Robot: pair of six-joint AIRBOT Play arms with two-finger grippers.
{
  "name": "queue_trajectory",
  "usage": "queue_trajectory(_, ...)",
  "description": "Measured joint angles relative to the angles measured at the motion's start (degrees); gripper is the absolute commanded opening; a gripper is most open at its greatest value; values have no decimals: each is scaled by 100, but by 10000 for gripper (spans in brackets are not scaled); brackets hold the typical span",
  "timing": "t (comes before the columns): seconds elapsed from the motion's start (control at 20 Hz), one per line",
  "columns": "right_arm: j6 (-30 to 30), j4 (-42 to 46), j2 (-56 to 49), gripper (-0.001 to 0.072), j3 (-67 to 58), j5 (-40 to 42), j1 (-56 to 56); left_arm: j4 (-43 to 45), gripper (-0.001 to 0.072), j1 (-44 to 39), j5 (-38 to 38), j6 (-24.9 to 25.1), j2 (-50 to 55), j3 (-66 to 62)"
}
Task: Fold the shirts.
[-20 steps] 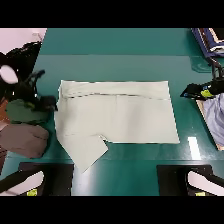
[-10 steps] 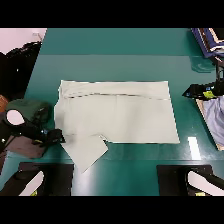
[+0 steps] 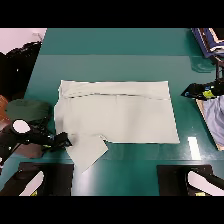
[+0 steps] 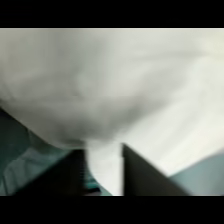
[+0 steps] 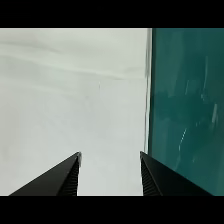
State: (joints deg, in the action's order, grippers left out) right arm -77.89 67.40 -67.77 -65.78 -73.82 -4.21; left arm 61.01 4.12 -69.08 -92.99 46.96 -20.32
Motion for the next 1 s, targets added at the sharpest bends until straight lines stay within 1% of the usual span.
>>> queue_trajectory(0.15,4,157,46,431,160,-358,-153,-157,25,2,101,160,-2,11)
queue_trajectory(0.25,7,223,166,434,529,-555,-404,-232,25,4,96,280,-2,-28)
queue_trajectory(0.3,7,249,232,465,772,-658,-566,-271,24,4,92,345,-2,-61)
queue_trajectory(0.35,9,264,299,469,1064,-767,-765,-304,25,4,59,424,-2,-98)
queue_trajectory(0.4,13,284,345,466,1344,-866,-960,-350,25,4,31,507,-2,-136)
queue_trajectory(0.45,28,291,382,432,1639,-938,-1169,-415,25,4,22,581,-2,-168)
queue_trajectory(0.5,35,286,407,429,1923,-994,-1357,-466,25,4,4,636,-2,-197)
queue_trajectory(0.7,98,264,457,427,2774,-997,-1755,-599,25,4,-22,835,-2,-271)
queue_trajectory(0.85,140,192,468,425,3206,-802,-1856,-629,25,4,-31,903,-2,-291)
queue_trajectory(0.9,160,85,472,378,3303,-778,-1875,-647,25,4,-28,931,-2,-293)
queue_trajectory(1.0,188,-118,476,330,3451,-675,-1891,-649,25,4,-22,979,-2,-295)
